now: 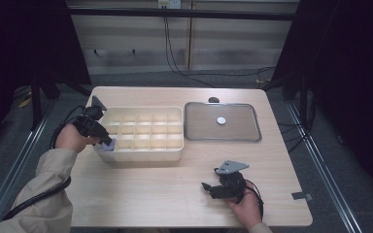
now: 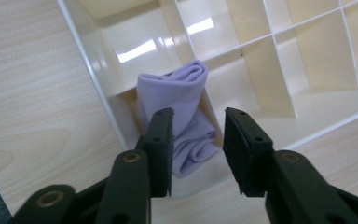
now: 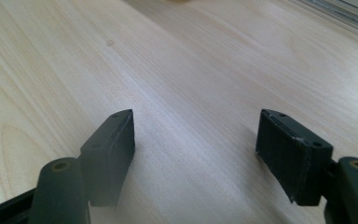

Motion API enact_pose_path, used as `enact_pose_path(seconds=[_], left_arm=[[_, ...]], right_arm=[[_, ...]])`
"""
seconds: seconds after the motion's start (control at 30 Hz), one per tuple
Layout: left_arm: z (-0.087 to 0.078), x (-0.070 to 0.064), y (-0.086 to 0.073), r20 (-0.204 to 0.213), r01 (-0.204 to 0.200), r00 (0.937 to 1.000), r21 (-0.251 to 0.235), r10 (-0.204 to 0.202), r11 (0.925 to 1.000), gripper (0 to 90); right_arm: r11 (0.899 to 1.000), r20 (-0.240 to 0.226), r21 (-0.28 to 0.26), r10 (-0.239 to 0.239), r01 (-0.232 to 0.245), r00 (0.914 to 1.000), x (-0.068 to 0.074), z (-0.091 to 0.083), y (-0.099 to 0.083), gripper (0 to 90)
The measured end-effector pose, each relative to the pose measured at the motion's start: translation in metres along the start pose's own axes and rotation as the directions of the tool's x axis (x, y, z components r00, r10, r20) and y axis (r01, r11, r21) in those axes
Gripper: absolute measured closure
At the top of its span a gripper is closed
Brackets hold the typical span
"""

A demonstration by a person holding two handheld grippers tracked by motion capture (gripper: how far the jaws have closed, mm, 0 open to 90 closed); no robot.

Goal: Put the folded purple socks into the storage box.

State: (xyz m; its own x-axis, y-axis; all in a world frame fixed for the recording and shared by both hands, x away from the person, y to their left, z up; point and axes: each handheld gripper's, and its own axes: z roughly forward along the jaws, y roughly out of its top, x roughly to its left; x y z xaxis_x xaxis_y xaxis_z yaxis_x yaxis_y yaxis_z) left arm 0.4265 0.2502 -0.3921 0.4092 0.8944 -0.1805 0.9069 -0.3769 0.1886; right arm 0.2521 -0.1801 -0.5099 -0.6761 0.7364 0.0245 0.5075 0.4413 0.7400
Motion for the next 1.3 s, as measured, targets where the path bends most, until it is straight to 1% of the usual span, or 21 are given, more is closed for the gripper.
enact_pose_path(seconds=[0.07,0.1,0.13,0.27,0.3,0.47,0.6,0.67,0.77,0.83,0.97,1.1,1.17,1.2,1.3], left_arm=[[-0.001,0.000,0.000,0.010,-0.004,0.9999,-0.001,0.004,1.0000,56.1],[-0.002,-0.001,-0.001,0.006,-0.014,0.9999,-0.003,0.014,0.9999,55.2],[-0.002,-0.001,-0.001,0.010,-0.007,0.9999,-0.006,0.007,1.0000,54.0],[-0.005,-0.003,-0.001,0.014,-0.007,0.9999,-0.013,0.007,0.9999,48.4],[-0.006,-0.003,-0.001,0.013,-0.014,0.9998,-0.014,0.015,0.9998,47.1],[-0.009,-0.007,0.000,0.013,-0.023,0.9996,-0.023,0.023,0.9995,40.5],[-0.011,-0.009,0.001,0.021,-0.015,0.9997,-0.028,0.015,0.9995,35.0],[-0.012,-0.011,0.001,0.030,-0.017,0.9994,-0.034,0.018,0.9993,33.6],[-0.013,-0.012,0.002,0.028,-0.026,0.9992,-0.036,0.027,0.9990,30.8],[-0.014,-0.014,0.002,0.036,-0.019,0.9992,-0.045,0.020,0.9988,30.0],[-0.014,-0.017,0.002,0.040,-0.018,0.9990,-0.050,0.020,0.9986,28.4],[-0.014,-0.021,0.001,0.044,-0.049,0.9977,-0.042,0.051,0.9979,27.6],[-0.015,-0.024,0.000,0.062,-0.054,0.9965,-0.040,0.056,0.9978,25.5],[-0.014,-0.025,0.000,0.060,-0.055,0.9965,-0.049,0.058,0.9973,25.0],[-0.016,-0.029,0.000,0.066,-0.062,0.9958,-0.042,0.065,0.9972,25.2]], right_arm=[[1.000,0.000,0.000,-0.001,0.001,1.0000,0.000,0.000,0.000,27.9],[1.000,0.000,0.000,-0.001,0.001,1.0000,0.000,0.000,0.000,27.9],[1.000,0.000,0.000,-0.001,0.001,1.0000,0.000,0.000,0.000,27.9],[1.000,0.000,0.000,0.000,0.000,1.0000,0.000,0.000,0.000,27.9],[1.000,0.000,0.000,-0.001,0.001,1.0000,0.000,0.000,0.000,27.8],[1.000,-0.002,0.000,-0.001,0.001,1.0000,0.000,0.000,0.000,27.7],[1.000,-0.002,0.000,-0.001,0.001,1.0000,0.000,0.000,0.000,27.6],[1.000,-0.001,-0.001,-0.004,0.004,1.0000,0.000,0.000,0.000,27.5],[1.000,-0.003,-0.001,-0.002,0.002,1.0000,0.000,0.000,0.000,27.5],[1.000,-0.002,-0.001,-0.002,0.002,1.0000,0.000,0.000,0.000,27.5],[1.000,-0.002,0.000,-0.003,0.003,1.0000,0.000,0.000,0.000,27.5],[1.000,-0.003,0.000,-0.007,0.007,1.0000,0.000,0.001,0.001,27.5],[1.000,-0.004,0.000,-0.007,0.007,1.0000,0.000,0.001,0.001,27.4],[1.000,-0.003,0.000,-0.007,0.007,1.0000,0.000,0.001,0.001,27.4],[1.000,-0.003,0.000,-0.007,0.007,1.0000,0.000,0.001,0.001,27.4]])
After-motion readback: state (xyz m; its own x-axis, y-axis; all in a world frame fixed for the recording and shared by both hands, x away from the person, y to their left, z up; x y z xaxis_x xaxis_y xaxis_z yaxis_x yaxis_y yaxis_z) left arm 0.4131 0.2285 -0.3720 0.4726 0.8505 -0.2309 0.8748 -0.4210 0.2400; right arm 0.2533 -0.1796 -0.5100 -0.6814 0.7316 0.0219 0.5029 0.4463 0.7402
